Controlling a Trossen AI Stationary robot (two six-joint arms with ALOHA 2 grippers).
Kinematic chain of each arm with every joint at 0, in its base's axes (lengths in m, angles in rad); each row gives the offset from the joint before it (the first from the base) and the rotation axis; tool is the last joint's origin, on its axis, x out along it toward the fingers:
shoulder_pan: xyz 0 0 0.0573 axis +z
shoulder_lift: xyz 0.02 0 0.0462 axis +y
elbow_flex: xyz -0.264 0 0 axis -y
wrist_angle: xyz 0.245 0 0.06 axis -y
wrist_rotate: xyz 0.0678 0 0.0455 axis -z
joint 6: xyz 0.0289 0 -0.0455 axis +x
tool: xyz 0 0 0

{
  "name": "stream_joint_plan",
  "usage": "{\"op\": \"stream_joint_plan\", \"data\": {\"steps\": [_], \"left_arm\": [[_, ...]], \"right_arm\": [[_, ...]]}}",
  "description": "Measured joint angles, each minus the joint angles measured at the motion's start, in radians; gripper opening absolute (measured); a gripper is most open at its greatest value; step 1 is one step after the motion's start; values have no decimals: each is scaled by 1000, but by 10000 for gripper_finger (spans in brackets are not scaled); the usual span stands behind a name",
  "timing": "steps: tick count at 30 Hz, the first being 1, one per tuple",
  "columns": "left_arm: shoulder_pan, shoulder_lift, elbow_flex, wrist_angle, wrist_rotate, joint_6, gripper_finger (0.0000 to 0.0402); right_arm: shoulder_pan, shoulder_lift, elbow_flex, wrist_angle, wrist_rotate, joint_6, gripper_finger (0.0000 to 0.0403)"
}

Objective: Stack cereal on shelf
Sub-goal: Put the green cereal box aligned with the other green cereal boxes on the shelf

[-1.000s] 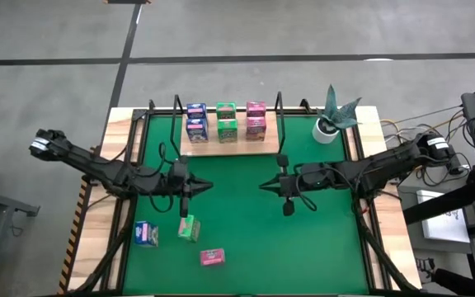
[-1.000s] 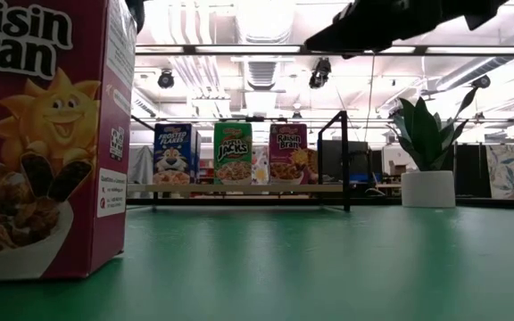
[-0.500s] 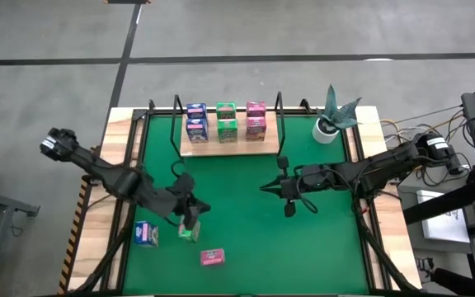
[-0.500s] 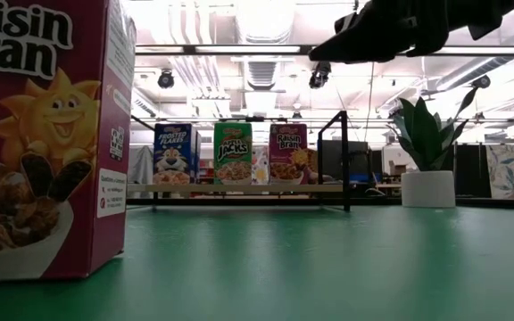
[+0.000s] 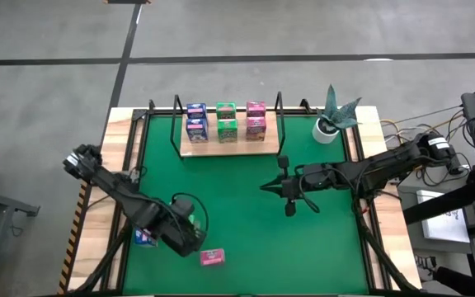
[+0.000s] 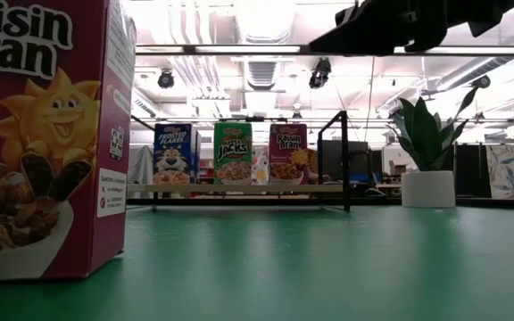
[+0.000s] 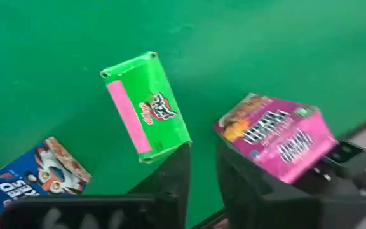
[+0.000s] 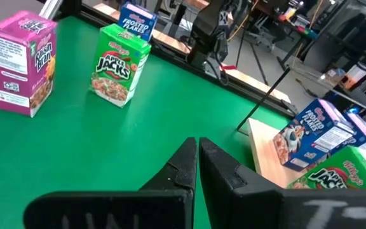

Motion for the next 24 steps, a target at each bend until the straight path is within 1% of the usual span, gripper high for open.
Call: {"op": "stream_joint_plan", "data": {"steps": [3, 7, 9, 12, 16, 24], "left_arm": [[1, 30, 11, -33, 0, -20, 105], [1, 46, -9, -69, -3, -25, 170], [0, 57, -22, -95, -20, -42, 199], [-2, 66, -28, -97, -69, -56, 232], [-2, 75, -28, -81, -88, -58, 251], [-7, 108, -37, -83, -90, -67, 243]], "right_arm": [[0, -8, -1, -19, -24, 6, 9], [0, -14, -2, -36, -25, 6, 9], [0, -16, -2, -36, -25, 6, 9], [0, -20, -2, -36, -25, 6, 9], [0, -20, -2, -40, -25, 11, 9], [0, -20, -2, -54, -25, 27, 9]]}}
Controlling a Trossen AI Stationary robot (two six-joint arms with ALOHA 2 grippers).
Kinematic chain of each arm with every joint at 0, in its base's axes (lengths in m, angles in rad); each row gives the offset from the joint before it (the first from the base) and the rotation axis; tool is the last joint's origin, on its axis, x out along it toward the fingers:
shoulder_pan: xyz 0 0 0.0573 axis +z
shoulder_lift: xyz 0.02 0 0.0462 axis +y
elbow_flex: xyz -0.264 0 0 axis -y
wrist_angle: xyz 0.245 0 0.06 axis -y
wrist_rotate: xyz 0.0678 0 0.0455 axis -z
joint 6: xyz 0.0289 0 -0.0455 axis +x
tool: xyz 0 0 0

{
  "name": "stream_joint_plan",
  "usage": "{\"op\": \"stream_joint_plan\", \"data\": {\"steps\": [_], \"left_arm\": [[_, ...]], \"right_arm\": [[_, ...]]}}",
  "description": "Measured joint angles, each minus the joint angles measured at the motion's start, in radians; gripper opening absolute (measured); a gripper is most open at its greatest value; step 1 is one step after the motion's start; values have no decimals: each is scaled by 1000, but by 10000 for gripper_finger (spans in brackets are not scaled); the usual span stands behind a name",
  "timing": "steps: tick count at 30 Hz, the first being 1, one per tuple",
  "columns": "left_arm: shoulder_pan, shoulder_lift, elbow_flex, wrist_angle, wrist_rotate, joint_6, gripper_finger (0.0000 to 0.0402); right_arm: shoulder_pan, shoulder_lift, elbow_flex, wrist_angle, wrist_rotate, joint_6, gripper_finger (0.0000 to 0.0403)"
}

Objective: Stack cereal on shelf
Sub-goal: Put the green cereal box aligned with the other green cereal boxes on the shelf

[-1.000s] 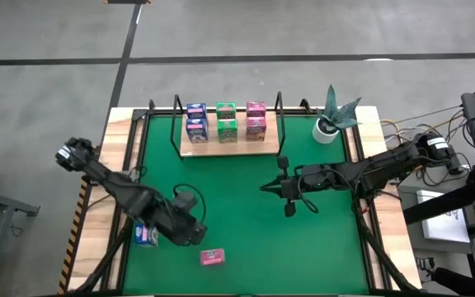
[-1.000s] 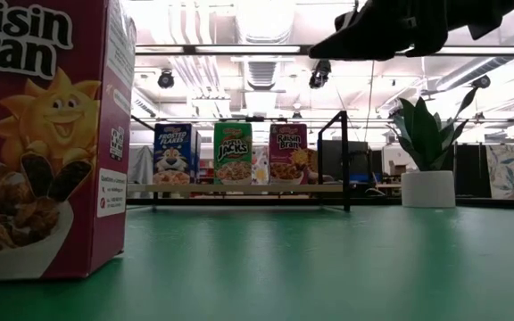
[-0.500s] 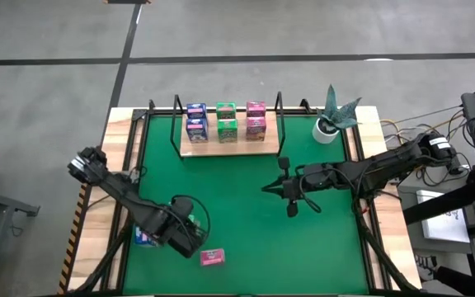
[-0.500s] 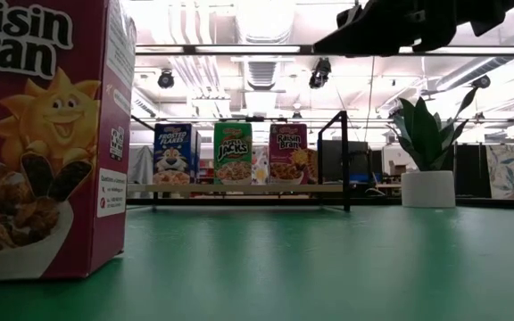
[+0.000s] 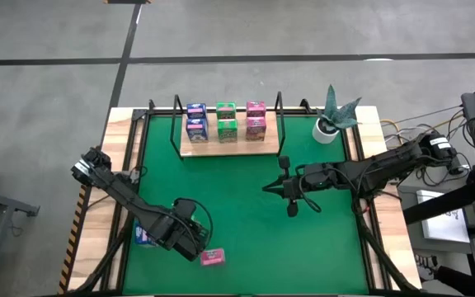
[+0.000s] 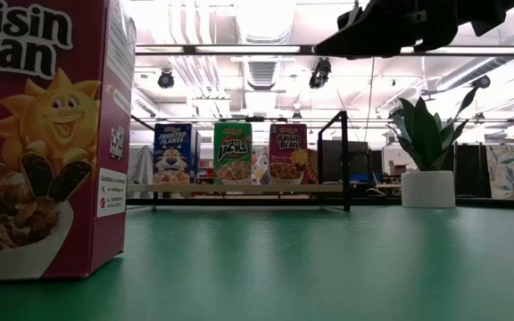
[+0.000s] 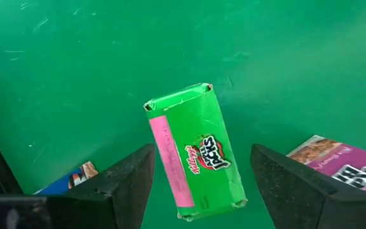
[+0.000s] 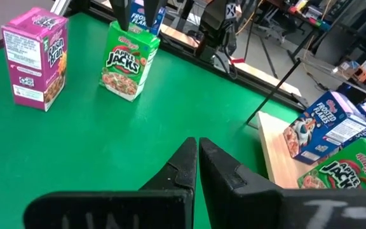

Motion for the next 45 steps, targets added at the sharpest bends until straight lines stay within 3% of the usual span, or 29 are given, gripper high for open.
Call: {"op": "stream_joint_plan", "data": {"steps": [12, 23, 35, 45], "left_arm": [[-5, 60, -3, -6, 1, 20, 228], [-8, 60, -3, -6, 0, 19, 167], [-11, 78, -3, 9, -43, 21, 162], [-10, 81, 105, -155, -51, 221, 162]], "right_arm": [[0, 1, 0, -19, -17, 33, 9], [0, 1, 0, -20, -18, 36, 9], [0, 1, 0, -20, -17, 25, 9], [0, 0, 0, -30, -17, 22, 9]]}}
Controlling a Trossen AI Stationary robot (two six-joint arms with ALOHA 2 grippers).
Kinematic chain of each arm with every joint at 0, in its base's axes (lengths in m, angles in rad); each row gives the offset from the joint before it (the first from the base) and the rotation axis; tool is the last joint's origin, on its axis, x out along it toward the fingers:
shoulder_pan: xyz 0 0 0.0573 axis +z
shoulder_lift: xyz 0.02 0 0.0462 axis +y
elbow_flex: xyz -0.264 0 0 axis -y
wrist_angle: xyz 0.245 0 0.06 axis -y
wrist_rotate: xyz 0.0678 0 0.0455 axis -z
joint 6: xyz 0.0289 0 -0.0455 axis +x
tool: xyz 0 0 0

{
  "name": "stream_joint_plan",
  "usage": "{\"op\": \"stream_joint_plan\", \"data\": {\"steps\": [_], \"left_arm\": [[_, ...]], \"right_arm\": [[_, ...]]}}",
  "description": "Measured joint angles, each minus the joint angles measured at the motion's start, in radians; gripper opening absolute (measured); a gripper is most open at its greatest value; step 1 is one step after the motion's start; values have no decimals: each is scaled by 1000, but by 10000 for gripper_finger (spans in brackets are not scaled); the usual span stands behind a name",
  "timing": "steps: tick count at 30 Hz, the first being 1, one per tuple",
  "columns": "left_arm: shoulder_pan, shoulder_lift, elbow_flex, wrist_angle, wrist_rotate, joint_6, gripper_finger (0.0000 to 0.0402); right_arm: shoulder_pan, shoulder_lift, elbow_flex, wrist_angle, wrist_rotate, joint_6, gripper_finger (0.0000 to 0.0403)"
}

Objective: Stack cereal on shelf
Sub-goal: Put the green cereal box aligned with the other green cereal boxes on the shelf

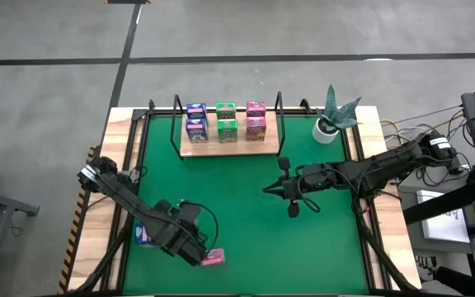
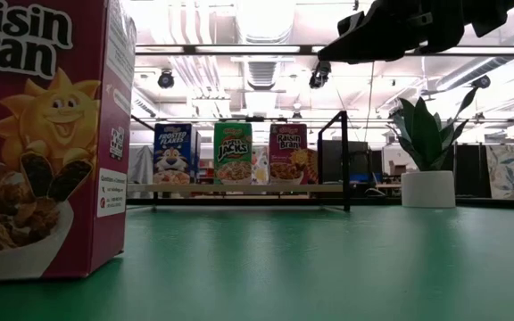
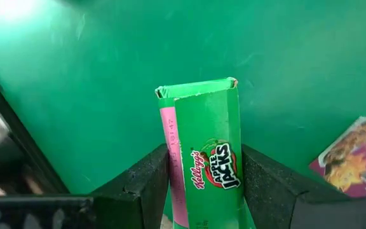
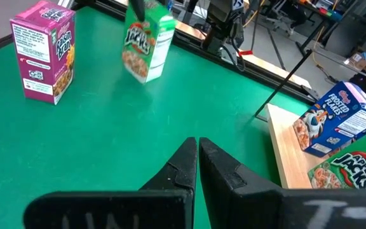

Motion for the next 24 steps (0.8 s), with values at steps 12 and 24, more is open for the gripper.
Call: {"op": "stream_joint_plan", "data": {"steps": [12, 24], "left_arm": [[93, -1, 240, -21, -246, 787, 162], [397, -2, 285, 157, -283, 1547, 162]], "right_arm": [[0, -5, 0, -11, 0, -8, 9], [0, -77, -19, -128, -1, -11, 9]]}}
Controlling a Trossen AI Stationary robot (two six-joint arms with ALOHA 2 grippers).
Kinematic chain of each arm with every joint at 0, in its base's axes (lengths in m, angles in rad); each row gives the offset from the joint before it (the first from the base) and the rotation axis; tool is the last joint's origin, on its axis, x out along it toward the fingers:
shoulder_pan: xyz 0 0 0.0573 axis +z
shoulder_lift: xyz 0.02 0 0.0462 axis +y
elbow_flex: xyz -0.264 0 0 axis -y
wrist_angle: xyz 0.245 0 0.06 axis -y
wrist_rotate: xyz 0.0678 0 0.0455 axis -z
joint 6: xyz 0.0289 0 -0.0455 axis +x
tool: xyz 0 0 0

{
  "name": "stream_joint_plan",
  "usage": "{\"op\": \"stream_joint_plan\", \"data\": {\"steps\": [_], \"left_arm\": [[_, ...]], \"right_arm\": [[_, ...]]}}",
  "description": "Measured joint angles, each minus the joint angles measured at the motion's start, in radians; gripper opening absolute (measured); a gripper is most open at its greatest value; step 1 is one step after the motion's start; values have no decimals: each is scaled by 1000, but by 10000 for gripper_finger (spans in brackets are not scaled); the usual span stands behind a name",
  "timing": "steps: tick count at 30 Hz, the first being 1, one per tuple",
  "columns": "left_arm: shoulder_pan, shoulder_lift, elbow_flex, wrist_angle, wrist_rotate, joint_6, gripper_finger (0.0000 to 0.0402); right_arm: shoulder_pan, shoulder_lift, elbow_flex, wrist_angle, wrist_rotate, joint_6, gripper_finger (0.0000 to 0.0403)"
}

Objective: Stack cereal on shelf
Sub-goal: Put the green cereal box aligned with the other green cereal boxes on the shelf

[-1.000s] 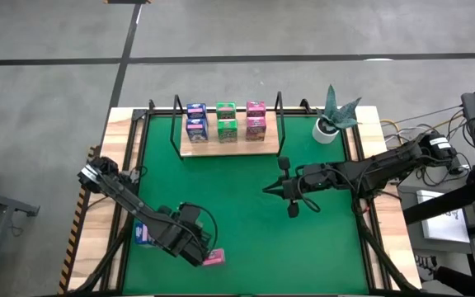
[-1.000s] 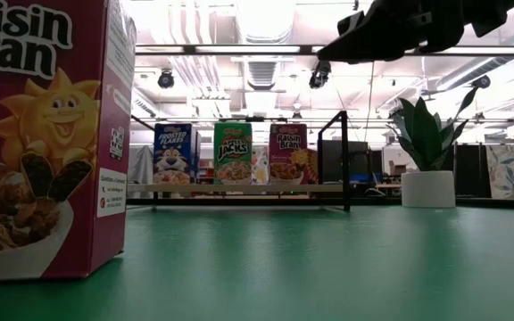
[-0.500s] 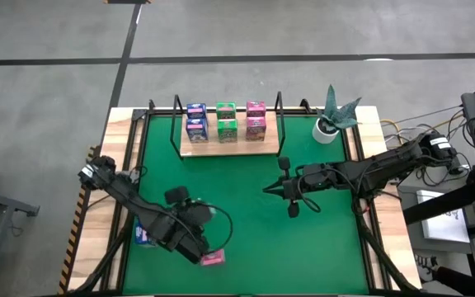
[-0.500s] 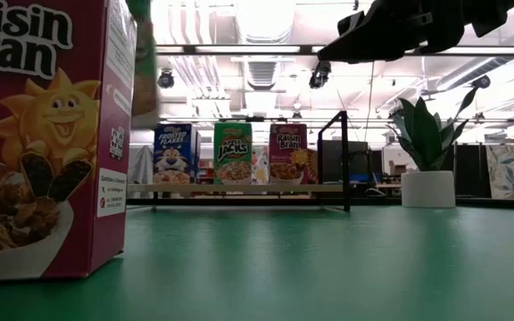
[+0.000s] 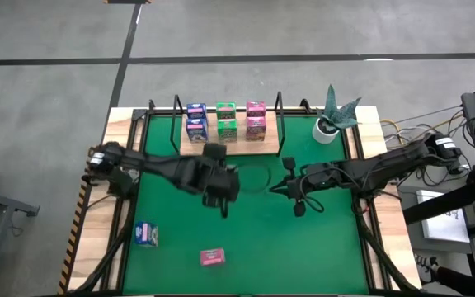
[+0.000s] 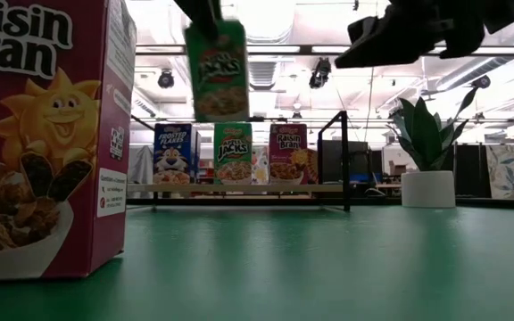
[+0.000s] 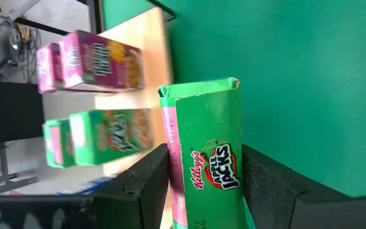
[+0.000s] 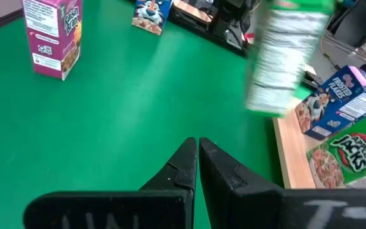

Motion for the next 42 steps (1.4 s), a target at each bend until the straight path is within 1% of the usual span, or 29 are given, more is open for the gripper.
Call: {"op": "stream_joint_plan", "data": {"steps": [3, 8, 13, 20, 28, 37, 41, 42], "left_arm": [[67, 0, 0, 31, 40, 76, 162], [151, 0, -5, 85, 119, 145, 162], [205, 1, -19, 128, 127, 202, 162], [268, 1, -87, 195, 138, 271, 162], [364, 2, -166, 259, 222, 293, 162], [446, 5, -217, 300, 243, 316, 162], [464, 5, -217, 306, 318, 325, 162], [467, 5, -217, 306, 322, 325, 162]], "right_arm": [[-6, -26, -30, -9, 21, 19, 9], [-44, -38, -76, -50, 81, 48, 9], [-69, -40, -90, -47, 81, 79, 9], [-68, -35, -91, -46, 80, 127, 9], [-68, -34, -91, -47, 78, 154, 9], [-66, -34, -91, -55, 76, 175, 9], [-66, -34, -91, -55, 76, 175, 9], [-66, -34, -91, -55, 76, 174, 9]]}}
